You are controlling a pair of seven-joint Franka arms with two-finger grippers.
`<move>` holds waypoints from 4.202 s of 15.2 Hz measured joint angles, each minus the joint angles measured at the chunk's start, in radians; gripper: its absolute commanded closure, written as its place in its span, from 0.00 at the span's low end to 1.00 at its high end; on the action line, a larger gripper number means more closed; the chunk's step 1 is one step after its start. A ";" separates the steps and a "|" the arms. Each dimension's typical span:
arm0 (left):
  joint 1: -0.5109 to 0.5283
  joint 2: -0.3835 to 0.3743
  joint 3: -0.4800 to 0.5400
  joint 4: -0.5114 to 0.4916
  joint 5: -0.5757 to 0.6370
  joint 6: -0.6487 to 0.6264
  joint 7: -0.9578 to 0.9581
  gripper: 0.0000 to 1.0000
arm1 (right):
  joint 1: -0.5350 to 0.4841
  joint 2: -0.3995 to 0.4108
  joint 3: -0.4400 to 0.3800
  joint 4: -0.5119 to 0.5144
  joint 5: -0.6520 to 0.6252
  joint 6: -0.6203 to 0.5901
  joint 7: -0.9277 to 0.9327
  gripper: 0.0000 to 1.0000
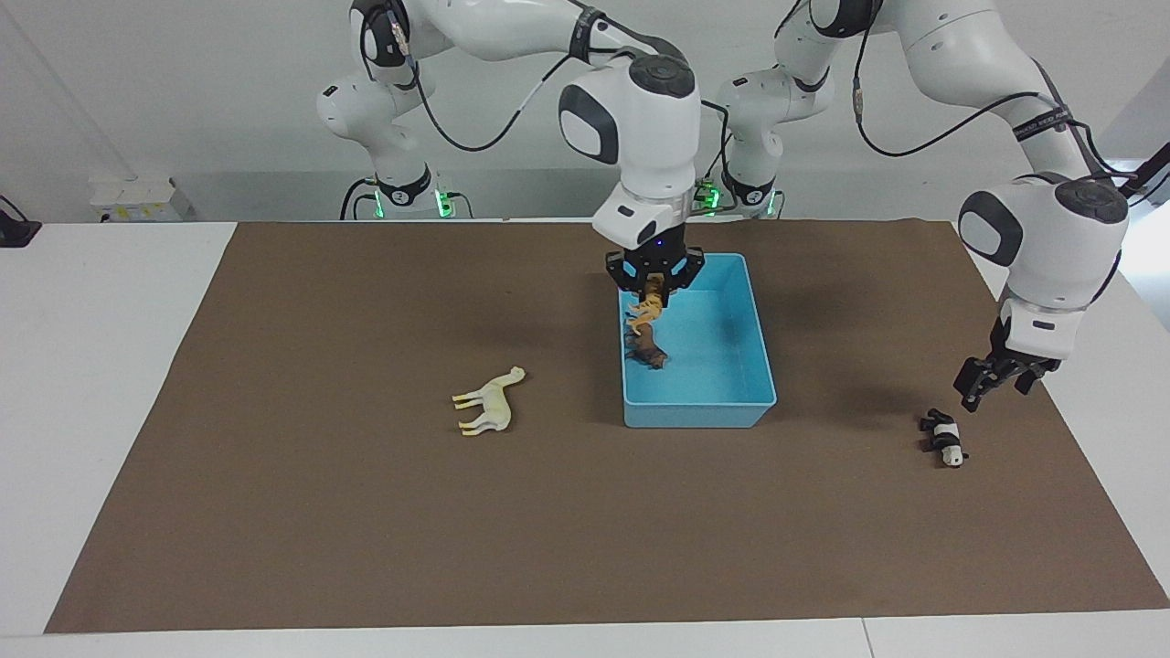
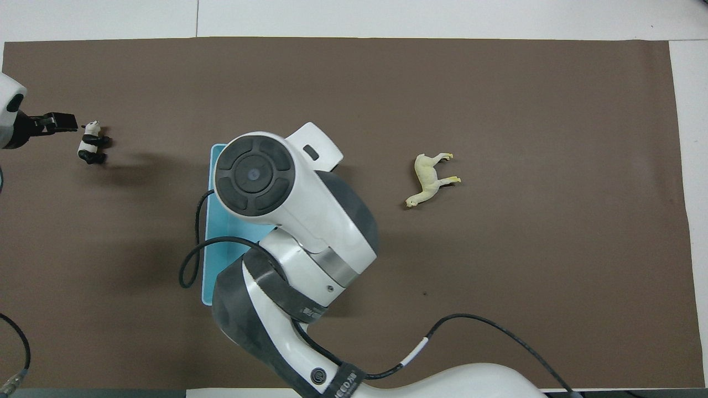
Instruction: Put all toys into storage box
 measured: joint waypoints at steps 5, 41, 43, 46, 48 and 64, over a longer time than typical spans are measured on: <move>0.002 0.130 -0.005 0.030 0.005 0.105 0.002 0.00 | 0.066 0.093 0.000 0.031 -0.004 0.060 0.036 0.00; -0.340 0.017 -0.037 0.305 -0.075 -0.547 -0.653 0.66 | -0.269 -0.219 -0.102 -0.806 -0.028 0.634 -0.466 0.00; -0.446 -0.013 -0.038 0.200 -0.075 -0.474 -0.788 0.00 | -0.266 -0.203 -0.102 -0.815 -0.028 0.668 -0.466 0.08; -0.545 -0.052 -0.038 0.022 -0.075 -0.347 -0.881 0.00 | -0.265 -0.195 -0.102 -0.816 -0.028 0.674 -0.466 1.00; -0.562 -0.079 -0.038 -0.046 -0.075 -0.332 -0.888 0.00 | -0.265 -0.195 -0.102 -0.816 -0.028 0.674 -0.466 1.00; -0.368 -0.314 -0.004 0.010 -0.155 -0.720 -0.373 0.00 | -0.072 -0.044 -0.055 0.018 0.017 -0.006 -0.136 1.00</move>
